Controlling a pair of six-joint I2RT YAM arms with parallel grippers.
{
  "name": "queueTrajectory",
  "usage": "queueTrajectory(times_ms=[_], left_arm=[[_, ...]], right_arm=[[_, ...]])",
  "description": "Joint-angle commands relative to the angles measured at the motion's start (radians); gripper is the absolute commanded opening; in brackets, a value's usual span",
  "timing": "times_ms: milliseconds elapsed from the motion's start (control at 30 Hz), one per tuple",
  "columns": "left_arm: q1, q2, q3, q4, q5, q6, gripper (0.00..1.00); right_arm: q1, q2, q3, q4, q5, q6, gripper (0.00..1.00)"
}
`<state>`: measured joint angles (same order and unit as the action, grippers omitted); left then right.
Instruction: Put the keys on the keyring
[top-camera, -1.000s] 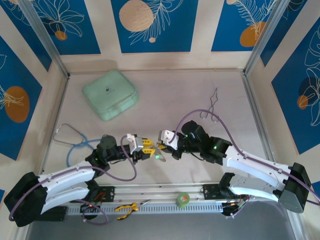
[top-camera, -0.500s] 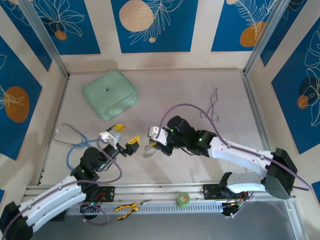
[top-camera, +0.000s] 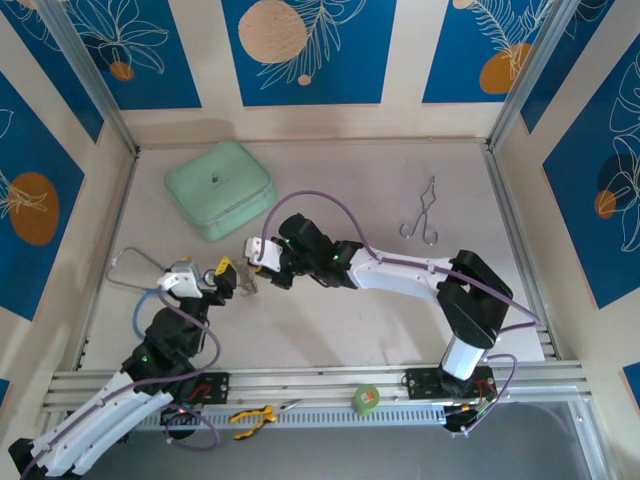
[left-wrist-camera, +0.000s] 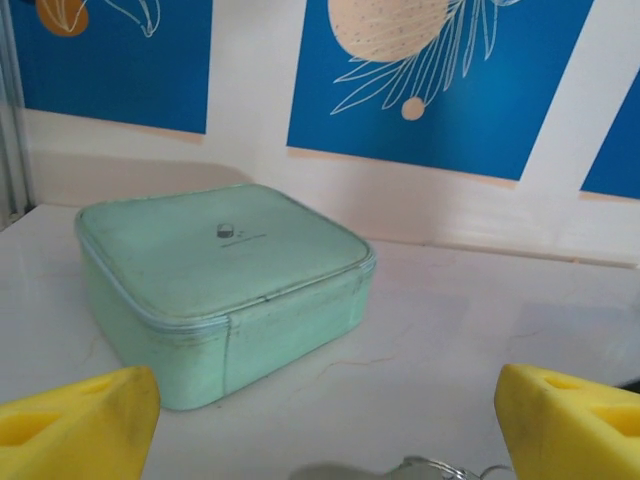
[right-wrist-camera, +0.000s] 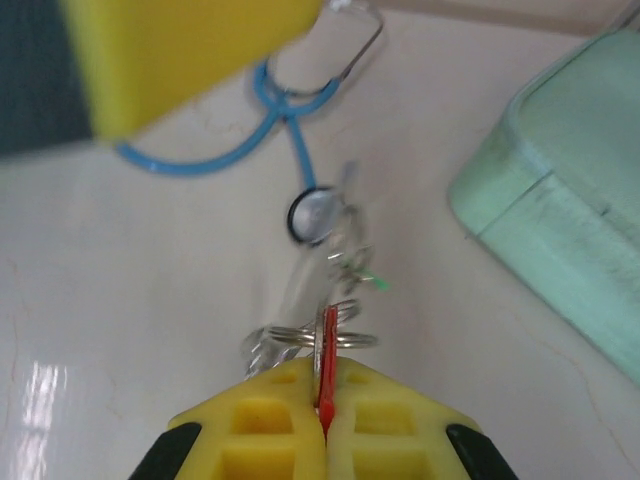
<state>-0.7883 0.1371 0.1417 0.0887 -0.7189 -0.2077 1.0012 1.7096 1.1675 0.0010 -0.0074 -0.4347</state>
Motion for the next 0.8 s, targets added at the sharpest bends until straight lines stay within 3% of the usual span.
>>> queueTrajectory(times_ms=[0,267,567,767], left_arm=[[0.001,0.010,0.041,-0.007,-0.043,0.020,0.86],[0.000,0.112,0.015,0.100,-0.042,0.027,0.86],[0.002,0.254,0.045,0.153,-0.038,0.038,0.87],[0.003,0.318,0.054,0.180,-0.033,0.036,0.87]], right_arm=[[0.024,-0.041,-0.044,-0.124,-0.081,-0.106,0.00],[0.039,-0.141,-0.210,-0.385,0.013,-0.122,0.00],[0.043,-0.177,-0.258,-0.653,0.146,-0.134,0.04],[0.039,-0.185,-0.285,-0.732,0.239,-0.147,0.08]])
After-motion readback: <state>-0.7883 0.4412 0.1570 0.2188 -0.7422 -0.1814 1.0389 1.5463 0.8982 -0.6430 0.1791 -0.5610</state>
